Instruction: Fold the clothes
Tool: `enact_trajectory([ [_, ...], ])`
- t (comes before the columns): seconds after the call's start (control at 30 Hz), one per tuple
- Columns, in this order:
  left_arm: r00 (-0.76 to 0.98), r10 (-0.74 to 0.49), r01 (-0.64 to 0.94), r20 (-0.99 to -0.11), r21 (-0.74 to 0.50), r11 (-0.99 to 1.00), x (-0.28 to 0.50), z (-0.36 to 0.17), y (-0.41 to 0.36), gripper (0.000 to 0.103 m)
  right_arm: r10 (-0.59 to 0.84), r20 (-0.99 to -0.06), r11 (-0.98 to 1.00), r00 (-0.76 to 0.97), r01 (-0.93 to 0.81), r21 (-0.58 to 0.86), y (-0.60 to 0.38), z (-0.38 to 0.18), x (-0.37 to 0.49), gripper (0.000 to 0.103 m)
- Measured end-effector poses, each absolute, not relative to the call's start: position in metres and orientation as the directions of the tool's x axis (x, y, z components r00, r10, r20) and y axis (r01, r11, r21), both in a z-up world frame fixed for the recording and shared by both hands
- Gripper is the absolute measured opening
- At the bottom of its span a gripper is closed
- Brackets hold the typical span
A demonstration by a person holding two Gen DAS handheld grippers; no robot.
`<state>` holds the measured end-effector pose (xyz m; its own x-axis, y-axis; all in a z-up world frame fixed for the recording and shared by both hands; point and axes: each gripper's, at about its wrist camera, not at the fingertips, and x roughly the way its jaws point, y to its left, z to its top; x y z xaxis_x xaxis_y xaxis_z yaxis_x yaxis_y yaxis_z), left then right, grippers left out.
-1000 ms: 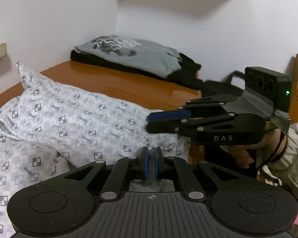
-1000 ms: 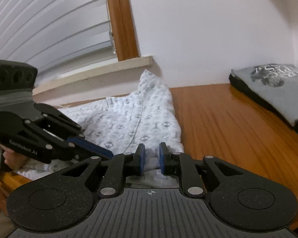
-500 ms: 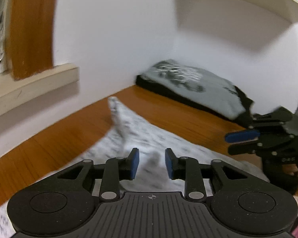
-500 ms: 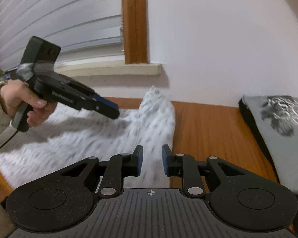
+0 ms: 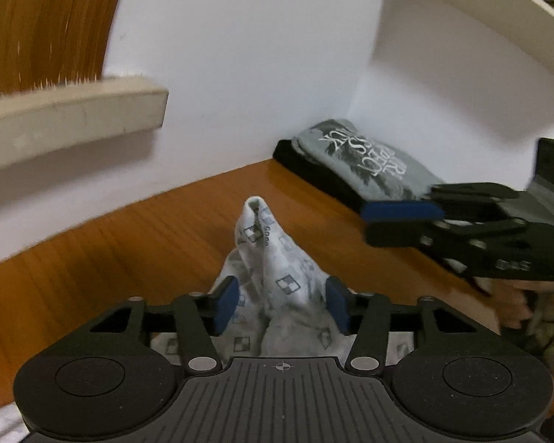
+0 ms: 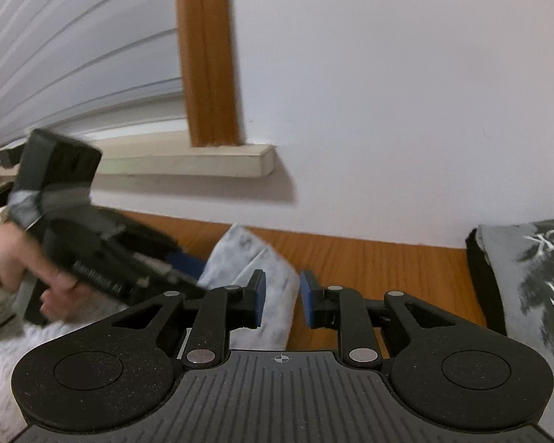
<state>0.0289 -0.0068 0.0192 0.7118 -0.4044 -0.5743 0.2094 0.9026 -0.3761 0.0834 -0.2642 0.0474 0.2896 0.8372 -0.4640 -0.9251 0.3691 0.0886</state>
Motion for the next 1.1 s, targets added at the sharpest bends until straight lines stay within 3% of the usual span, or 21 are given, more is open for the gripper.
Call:
enact_trajectory([
  [0.03,0.693,-0.428,0.21,-0.58,-0.405,0.89,0.029,0.017,-0.005,0.022,0.838,-0.466,0.367,0.285,-0.925,0.094,-0.259,0.048,0.09,0.023],
  [0.23,0.683,-0.458,0.173,-0.569,-0.483,0.858,0.027,0.005,0.005,0.022,0.831,-0.512,0.303,0.216,-0.949,0.091,-0.224,0.039,0.104,0.022],
  [0.33,0.687,-0.472,0.18,-0.552,-0.5,0.847,0.025,0.001,0.009,0.027,0.801,-0.564,0.287,0.199,-0.955,0.07,-0.212,0.028,0.104,0.022],
  [0.4,0.687,-0.483,0.192,-0.543,-0.506,0.841,0.024,0.001,0.009,0.037,0.789,-0.585,0.28,0.186,-0.957,0.074,-0.21,0.02,0.105,0.022],
  [0.53,0.698,-0.478,0.212,-0.533,-0.483,0.85,0.02,0.004,0.005,0.038,0.793,-0.58,0.29,0.185,-0.953,0.092,-0.216,0.024,0.107,0.023],
  [0.63,0.714,-0.461,0.219,-0.527,-0.458,0.862,0.017,0.006,0.002,0.026,0.822,-0.545,0.271,0.166,-0.956,0.118,-0.218,0.035,0.108,0.022],
  [0.7,0.722,-0.455,0.223,-0.521,-0.447,0.866,0.013,0.01,0.0,0.024,0.829,-0.541,0.251,0.142,-0.959,0.132,-0.217,0.04,0.11,0.018],
  [0.77,0.731,-0.449,0.226,-0.514,-0.439,0.87,0.009,0.015,-0.003,0.02,0.815,-0.566,0.222,0.119,-0.968,0.115,-0.21,0.042,0.109,0.011],
  [1.1,0.77,-0.409,0.263,-0.49,-0.341,0.903,-0.005,0.032,-0.022,0.015,0.672,-0.735,0.059,-0.086,-0.984,0.169,-0.188,0.038,0.123,0.01],
])
